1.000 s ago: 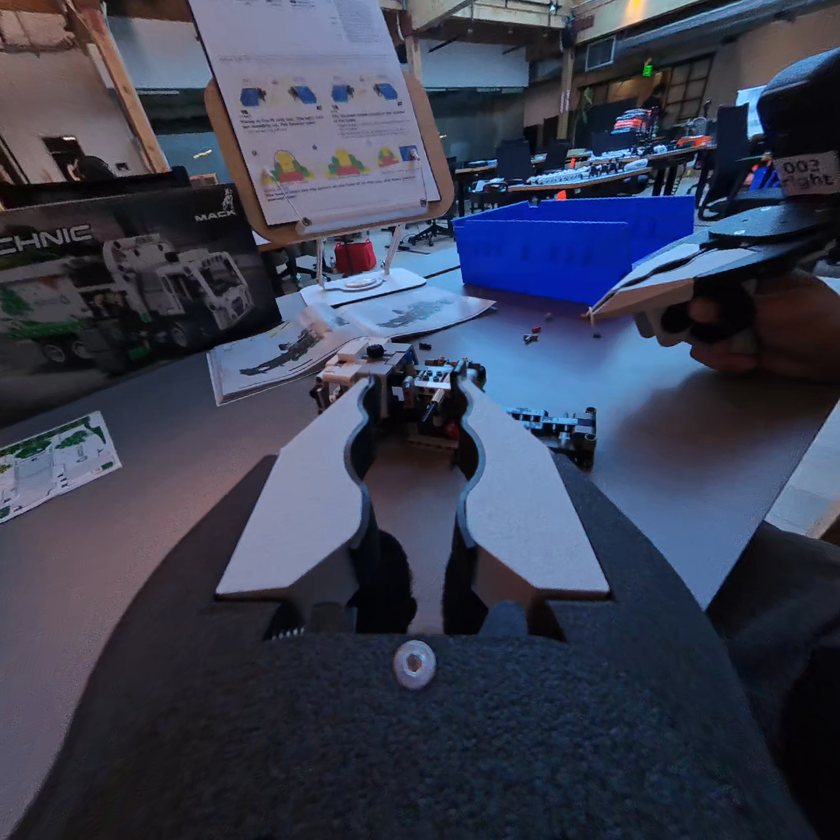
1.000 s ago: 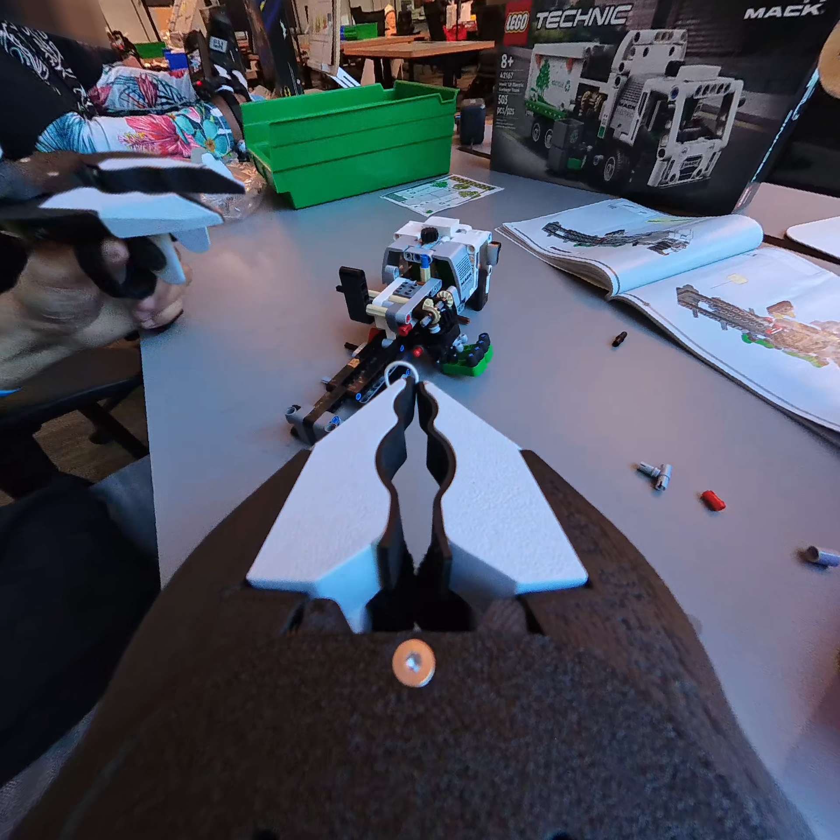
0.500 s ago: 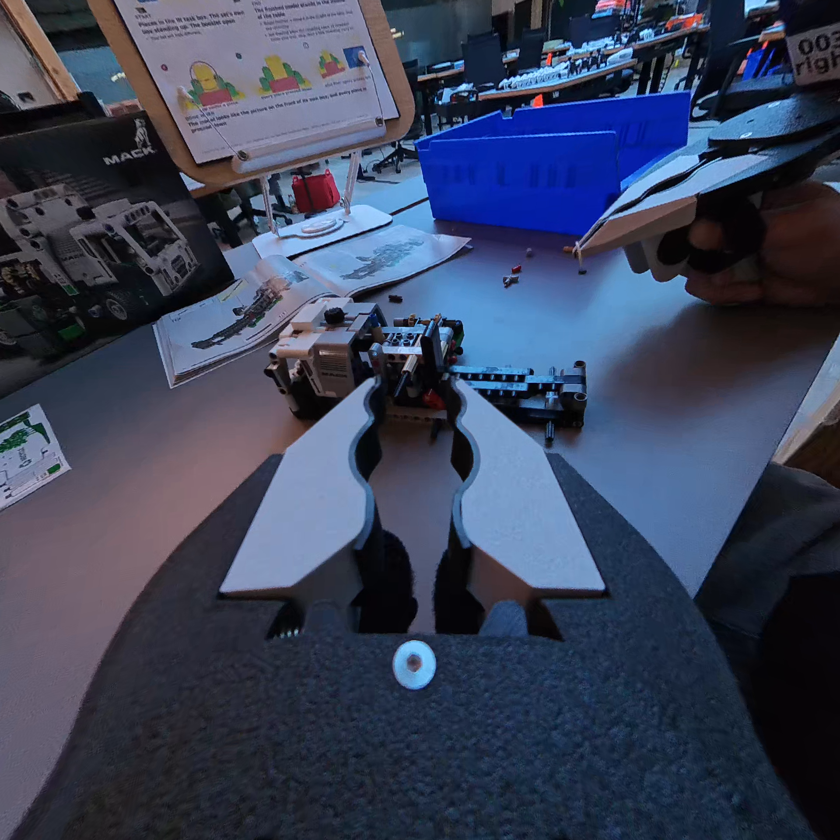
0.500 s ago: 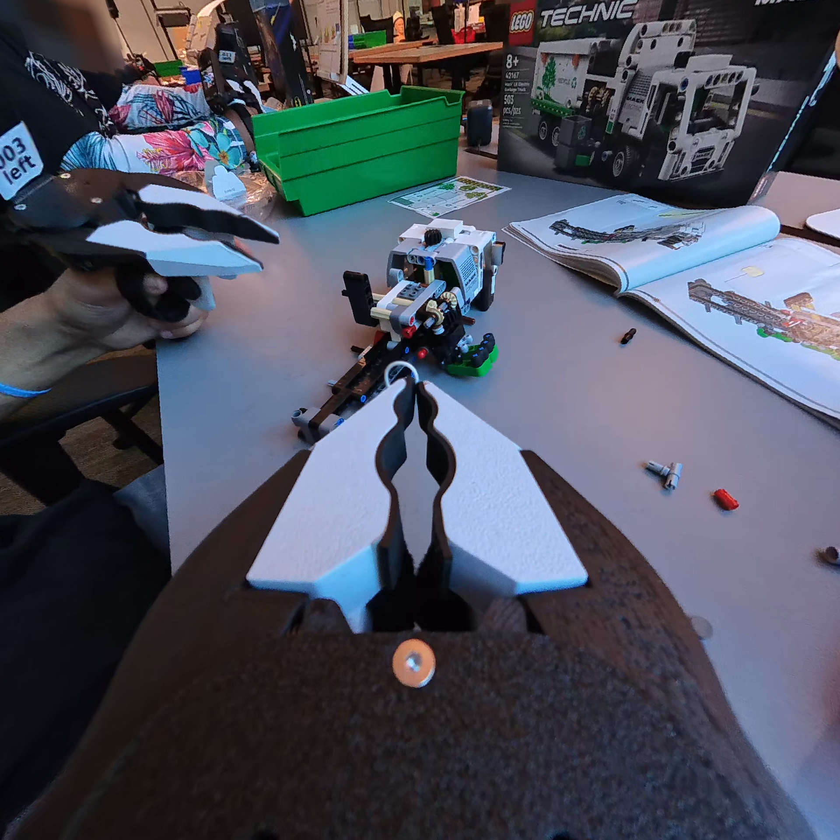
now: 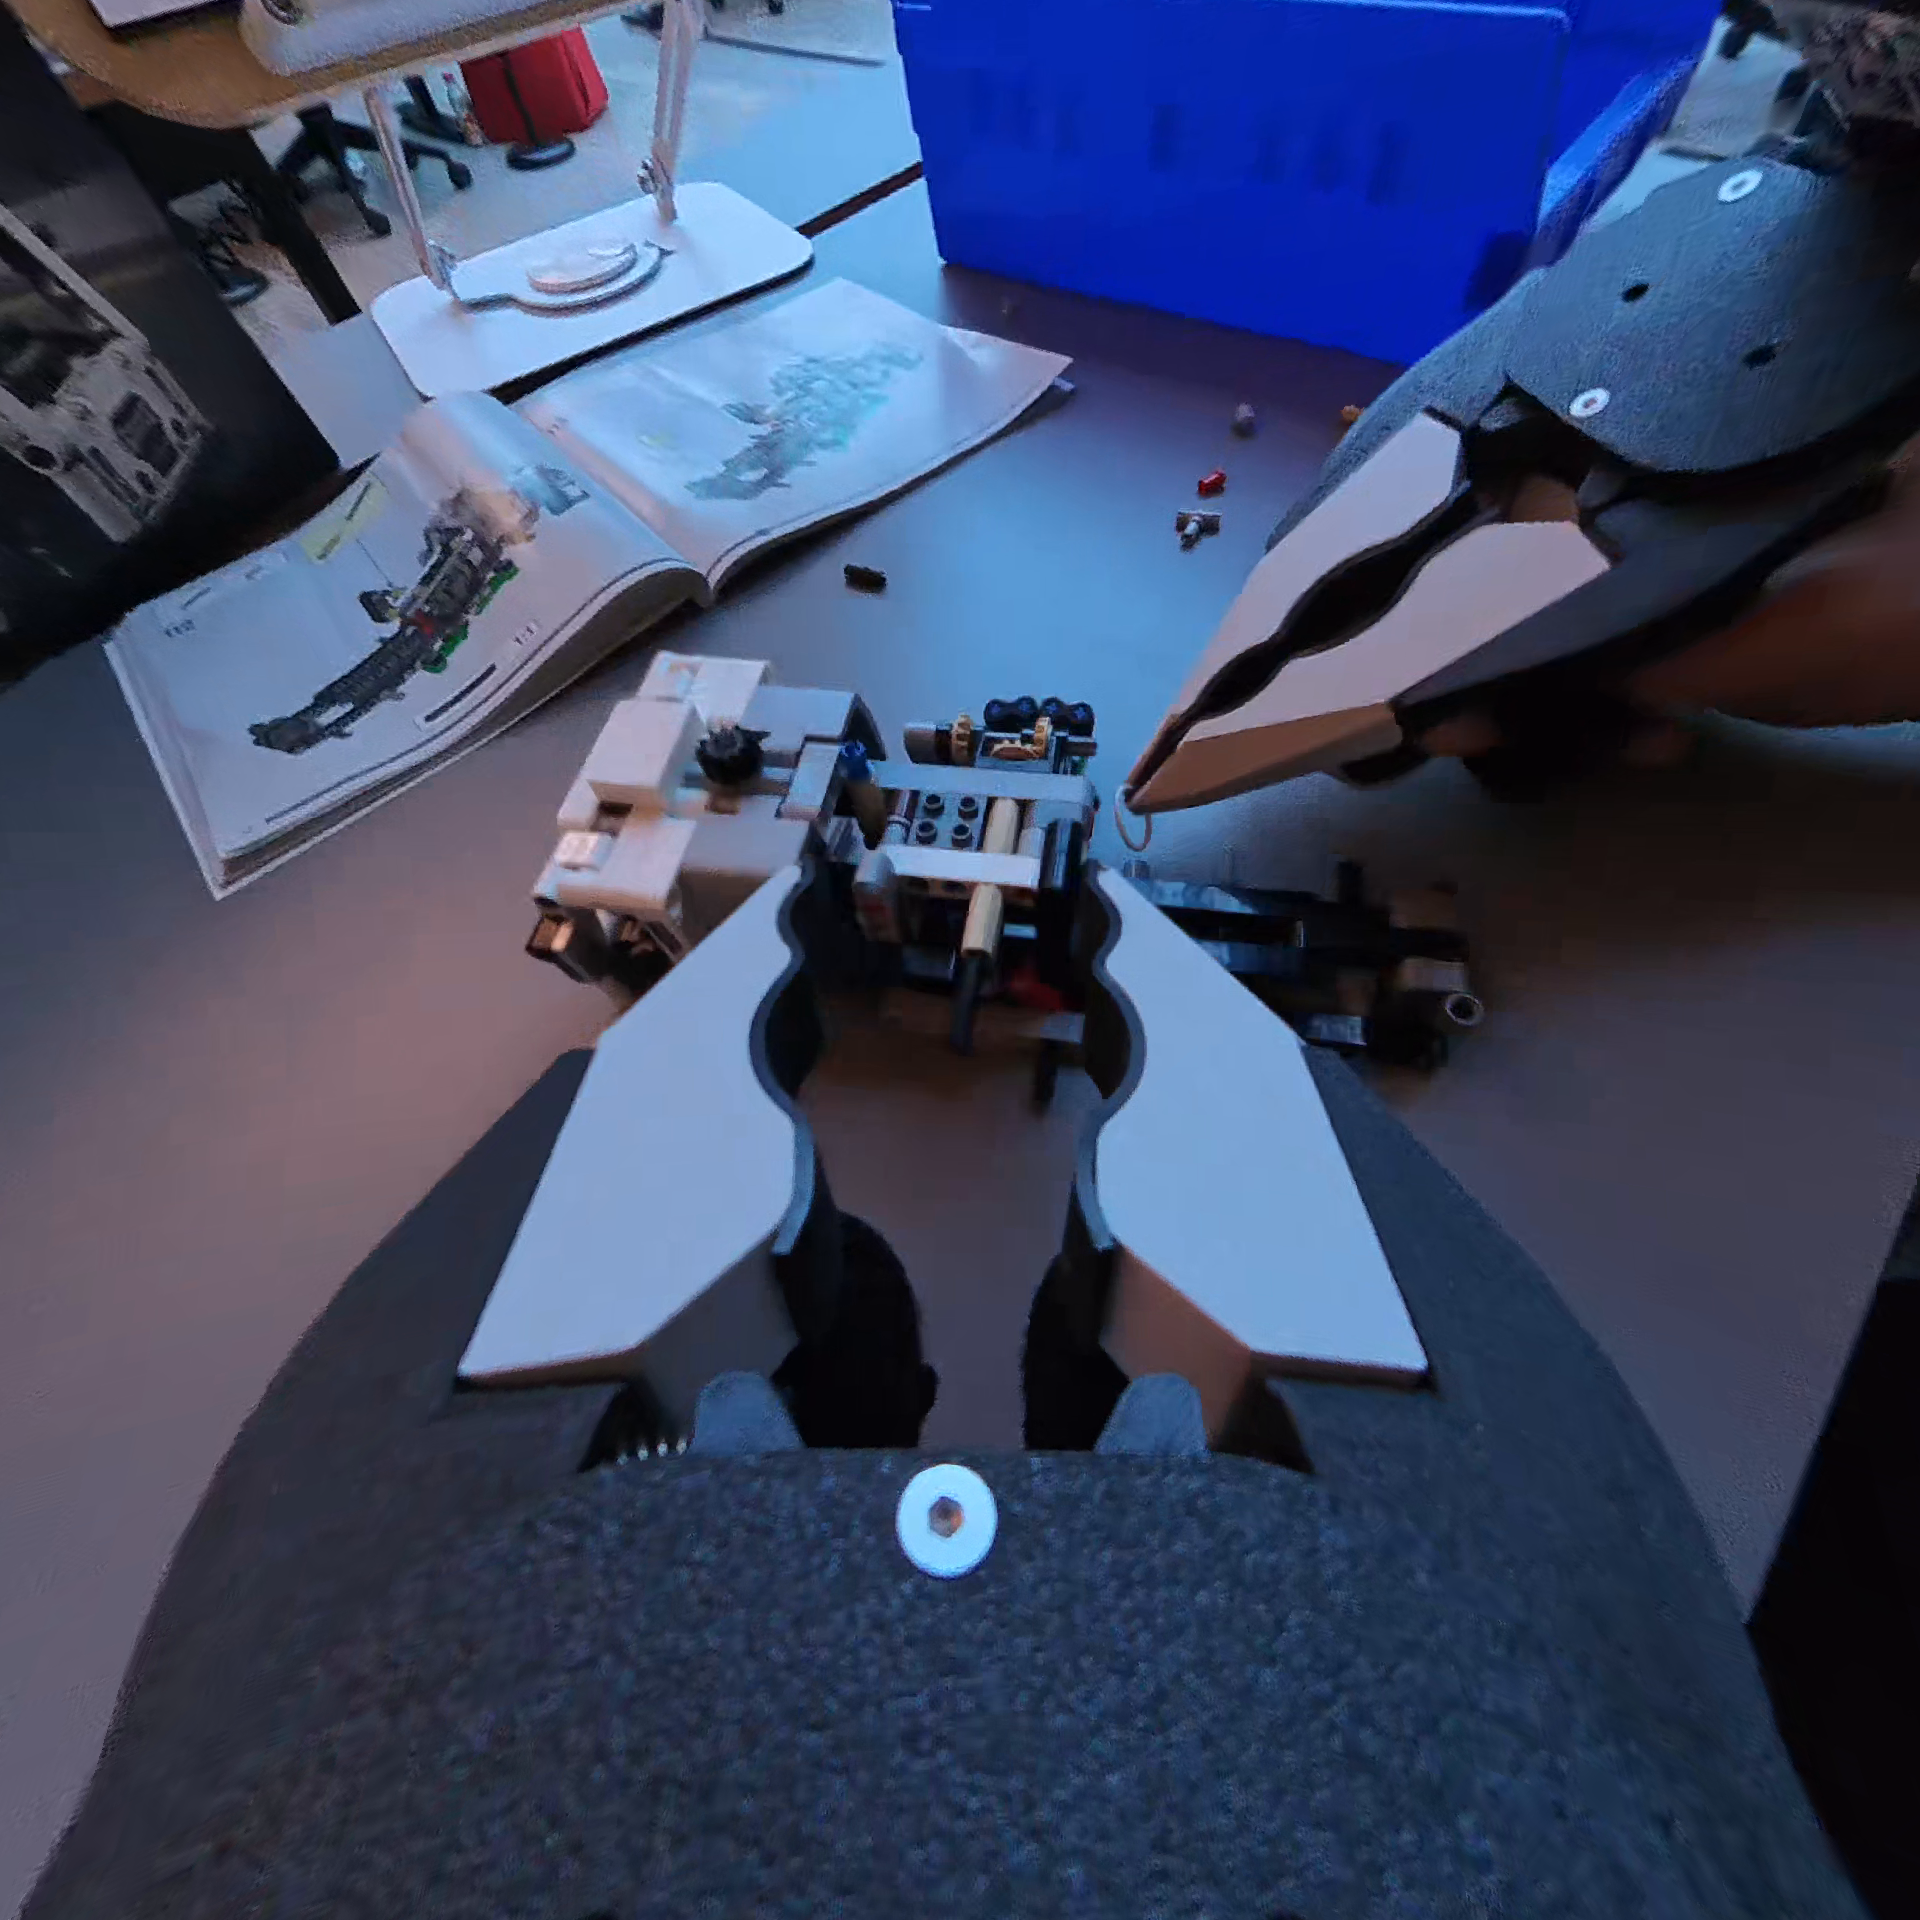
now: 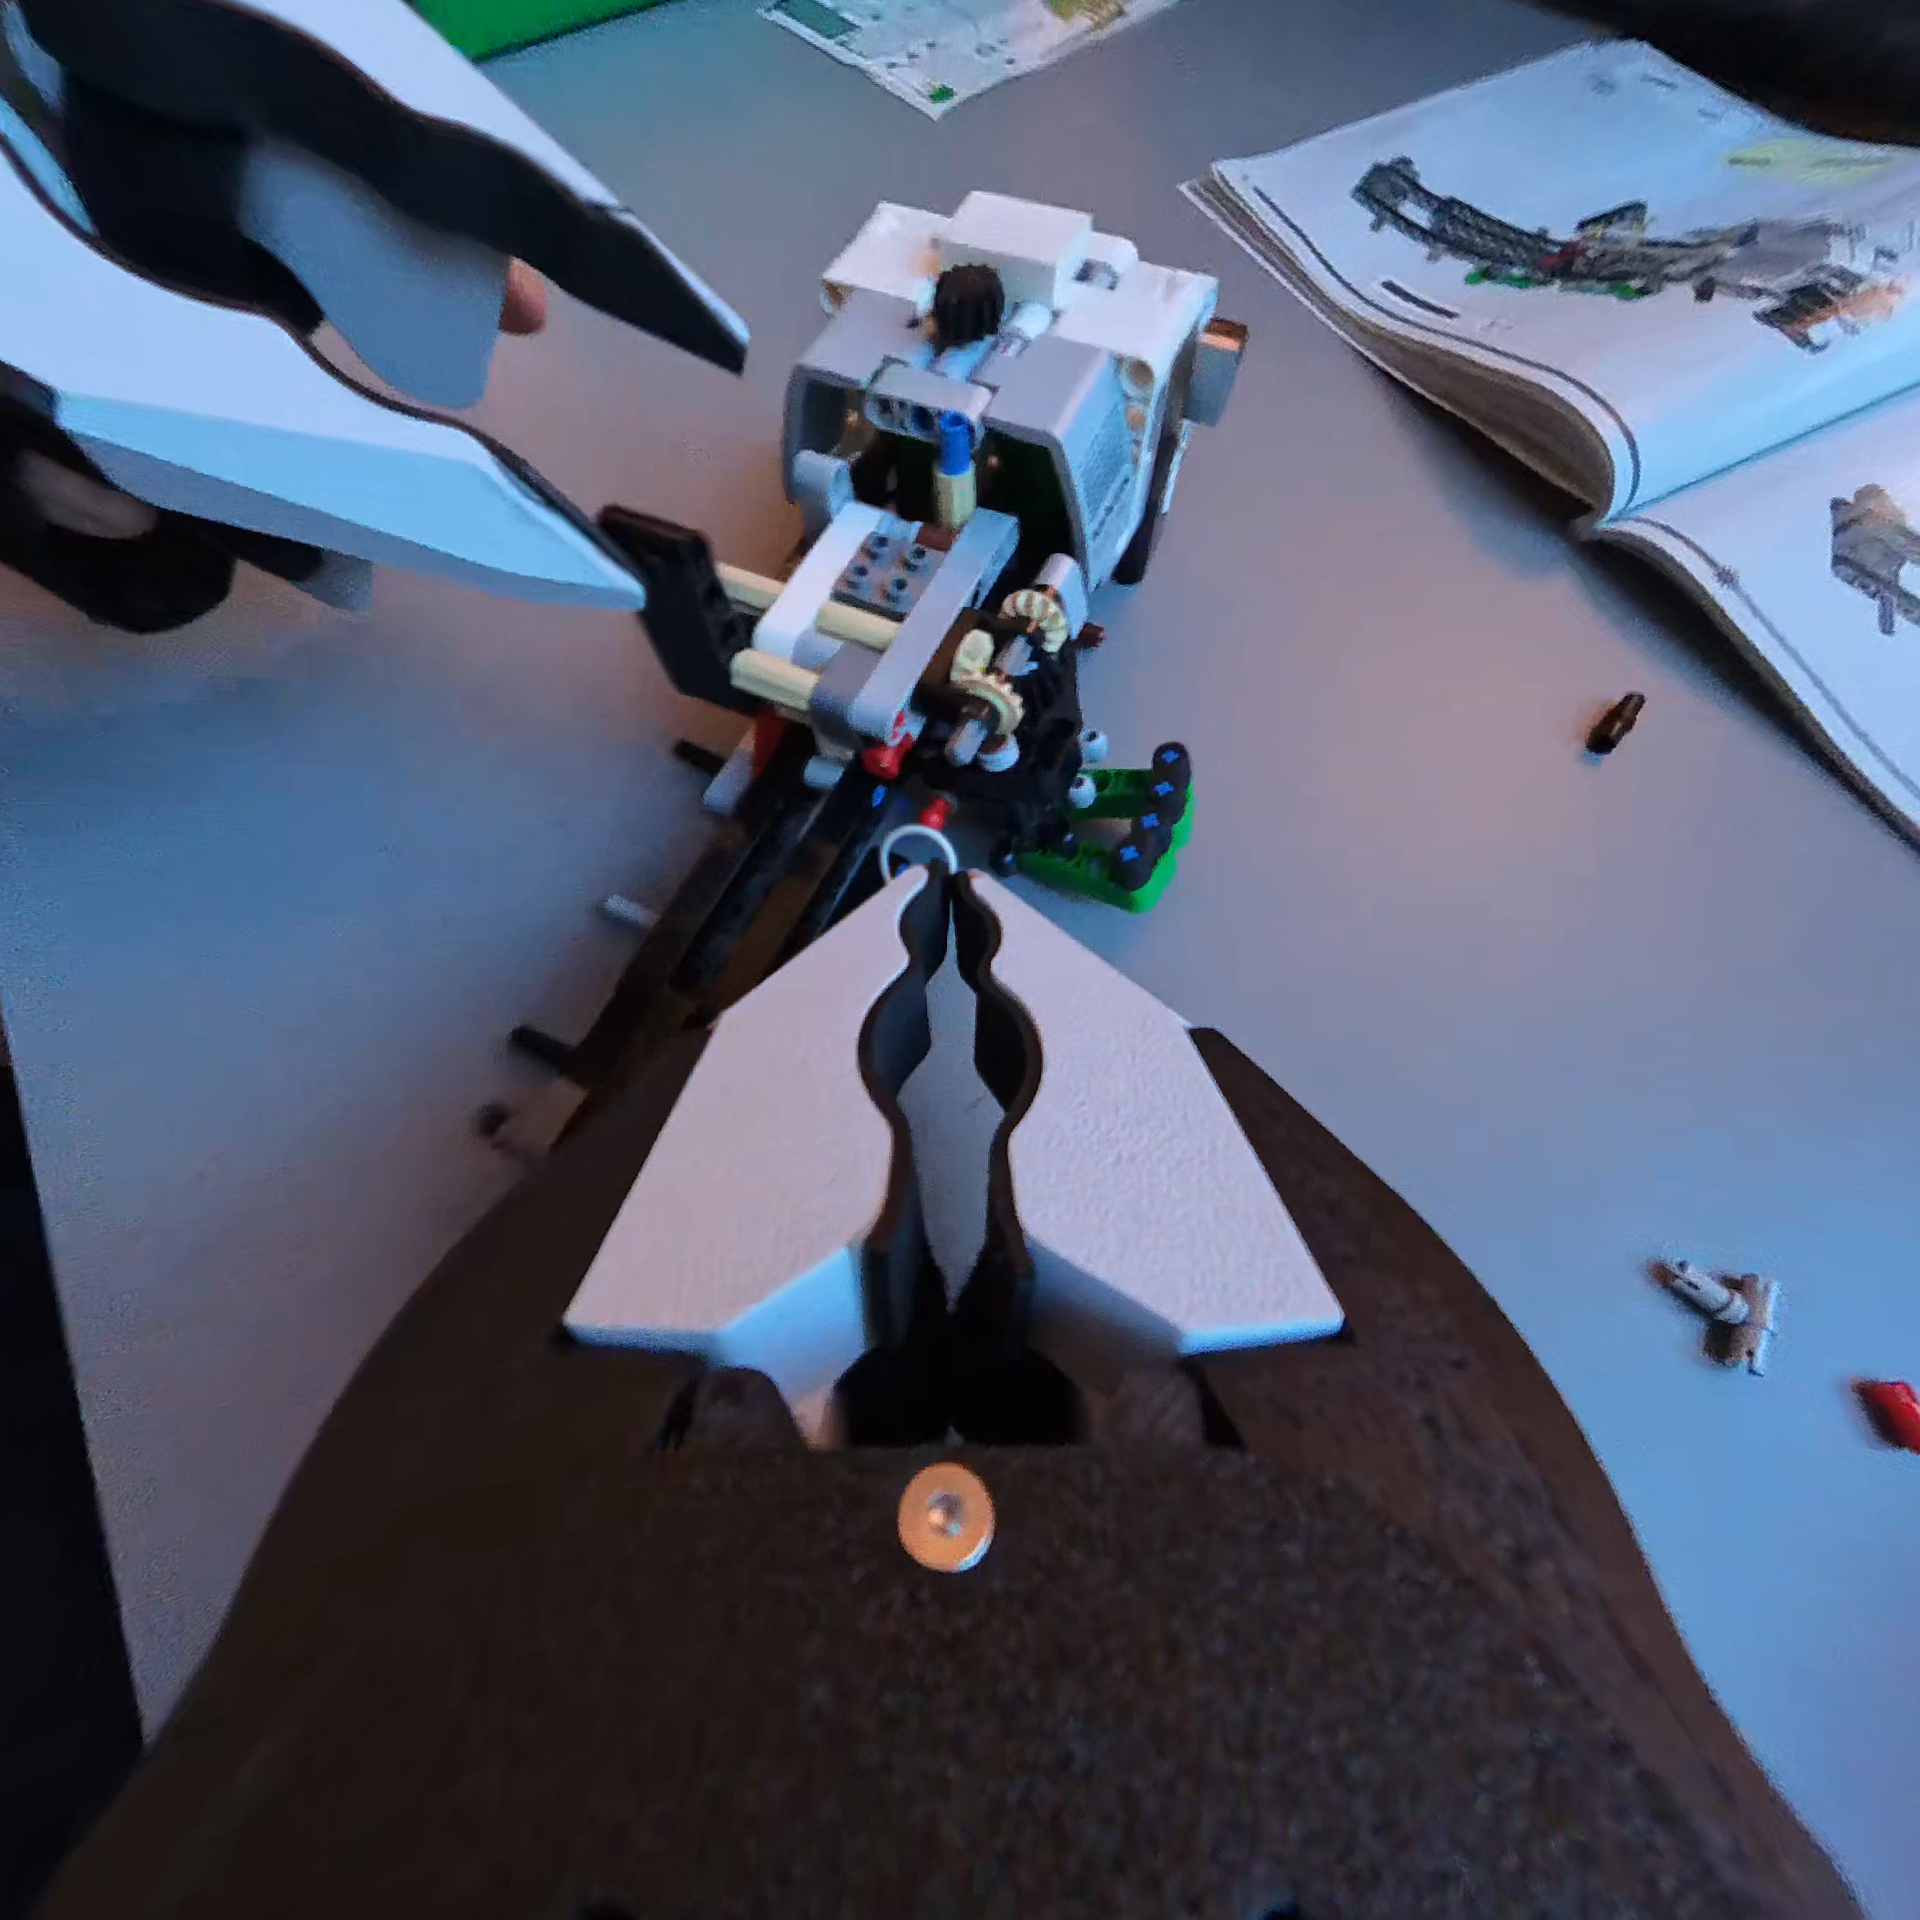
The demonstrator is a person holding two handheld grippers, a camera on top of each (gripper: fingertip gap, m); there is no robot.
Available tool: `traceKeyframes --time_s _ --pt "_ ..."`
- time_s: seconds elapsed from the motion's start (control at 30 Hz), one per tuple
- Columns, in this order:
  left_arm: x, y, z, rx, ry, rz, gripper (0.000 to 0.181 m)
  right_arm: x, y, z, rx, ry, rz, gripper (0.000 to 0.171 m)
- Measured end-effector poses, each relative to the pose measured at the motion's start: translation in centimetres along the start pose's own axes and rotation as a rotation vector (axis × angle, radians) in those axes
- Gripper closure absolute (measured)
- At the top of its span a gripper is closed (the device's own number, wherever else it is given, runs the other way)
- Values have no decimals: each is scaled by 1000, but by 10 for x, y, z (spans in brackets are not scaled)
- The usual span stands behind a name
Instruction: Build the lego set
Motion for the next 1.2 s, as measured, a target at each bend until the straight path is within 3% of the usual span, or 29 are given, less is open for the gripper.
traceKeyframes --time_s 0.03,0.2,0.3,0.57,0.87,1.2 --pt "3 1 4 17 13 -10 137 2 -3 1 29 3 6 171" --pt "14 2 8 84 55 -93 134 -1 -8 5 162 -98 112 171" --pt "20 3 4 98 59 -114 131 4 -5 5 217 -74 145 171" --pt "27 4 -5 115 18 -53 133 14 -9 5 387 -72 153 171" --pt "27 2 -9 81 -23 -33 134 19 -8 3 469 -54 142 171" --pt "28 -1 -8 71 -22 -11 133 28 -2 4 416 41 64 171"
Point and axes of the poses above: each gripper's, where its closed fingertips meet, x out along the fingers, z out of its top, y = z × x across the jaws, the point moved 10 cm from there along -x, back along the fingers, and after that the axes turned 3 degrees about -x, right-handed, at the moved point
